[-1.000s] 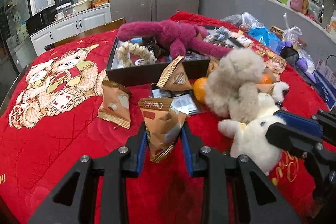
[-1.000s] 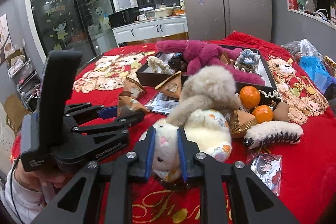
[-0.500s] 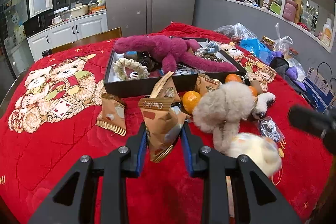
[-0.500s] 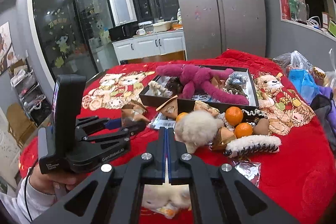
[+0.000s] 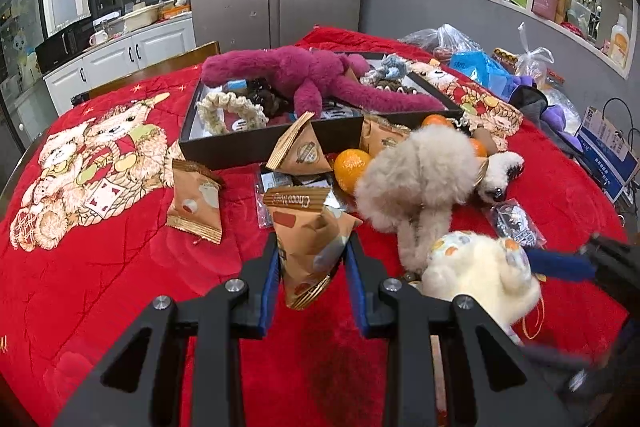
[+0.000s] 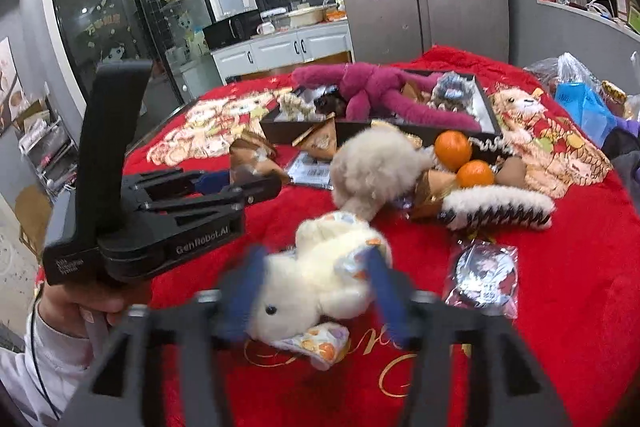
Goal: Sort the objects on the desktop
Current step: 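Lift the Choco packet with the left tool while the right tool lifts the white bunny, then carry the packet with the left tool while the right tool carries the bunny over the box, then lower the Choco packet with the left tool while the right tool lowers the bunny into the box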
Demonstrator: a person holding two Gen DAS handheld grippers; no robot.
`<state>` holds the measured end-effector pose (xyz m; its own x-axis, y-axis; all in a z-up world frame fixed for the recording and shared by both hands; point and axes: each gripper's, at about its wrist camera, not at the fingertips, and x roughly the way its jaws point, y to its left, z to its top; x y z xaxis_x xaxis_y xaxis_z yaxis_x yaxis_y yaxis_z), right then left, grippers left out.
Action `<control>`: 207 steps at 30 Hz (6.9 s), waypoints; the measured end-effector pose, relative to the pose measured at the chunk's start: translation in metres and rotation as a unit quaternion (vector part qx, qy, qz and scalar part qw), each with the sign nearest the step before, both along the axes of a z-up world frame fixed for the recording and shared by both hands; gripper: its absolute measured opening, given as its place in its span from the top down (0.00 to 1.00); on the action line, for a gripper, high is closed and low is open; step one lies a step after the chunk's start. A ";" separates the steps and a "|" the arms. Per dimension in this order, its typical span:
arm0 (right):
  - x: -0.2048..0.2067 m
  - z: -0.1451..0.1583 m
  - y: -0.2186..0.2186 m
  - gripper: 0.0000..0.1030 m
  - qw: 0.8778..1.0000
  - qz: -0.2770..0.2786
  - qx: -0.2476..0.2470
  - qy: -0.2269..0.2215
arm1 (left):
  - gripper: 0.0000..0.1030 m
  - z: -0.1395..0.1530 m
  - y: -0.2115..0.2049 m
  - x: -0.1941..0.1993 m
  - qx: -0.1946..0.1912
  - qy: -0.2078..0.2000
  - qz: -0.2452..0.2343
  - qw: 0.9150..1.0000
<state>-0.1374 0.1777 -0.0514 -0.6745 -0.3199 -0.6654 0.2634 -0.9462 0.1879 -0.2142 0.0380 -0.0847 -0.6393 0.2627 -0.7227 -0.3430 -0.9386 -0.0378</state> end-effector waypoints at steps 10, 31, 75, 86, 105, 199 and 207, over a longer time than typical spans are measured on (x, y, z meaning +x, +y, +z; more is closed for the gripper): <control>-0.024 -0.039 0.012 0.24 0.991 -0.001 -0.114 -0.066 | 0.70 -0.006 0.000 -0.003 -0.007 -0.007 0.001 1.000; -0.018 -0.015 -0.019 0.55 1.000 -0.008 -0.021 -0.019 | 0.70 0.000 -0.006 -0.001 0.004 0.000 0.008 1.000; -0.011 0.060 -0.012 0.66 0.997 -0.034 0.029 0.061 | 0.70 0.051 -0.025 0.007 0.052 0.026 0.019 0.998; -0.021 0.077 -0.017 0.66 0.996 -0.022 0.024 0.079 | 0.70 0.068 -0.017 0.006 0.045 0.029 0.014 0.998; -0.058 0.126 -0.010 0.66 0.991 -0.033 0.046 0.123 | 0.70 0.112 -0.001 -0.049 0.029 0.039 0.029 0.998; -0.245 0.100 0.059 0.29 0.991 -0.096 0.069 0.067 | 0.17 0.056 0.003 -0.236 -0.036 0.031 0.087 0.995; -0.248 0.097 0.059 0.28 0.991 -0.094 0.071 0.061 | 0.17 0.055 0.002 -0.237 -0.038 0.031 0.089 0.995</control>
<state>-0.3856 0.2368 0.0460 -0.7913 -0.0894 -0.6049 0.0920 -0.9954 0.0267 -0.4513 0.0403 -0.0296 -0.7150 0.0884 -0.6935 -0.1711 -0.9839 0.0510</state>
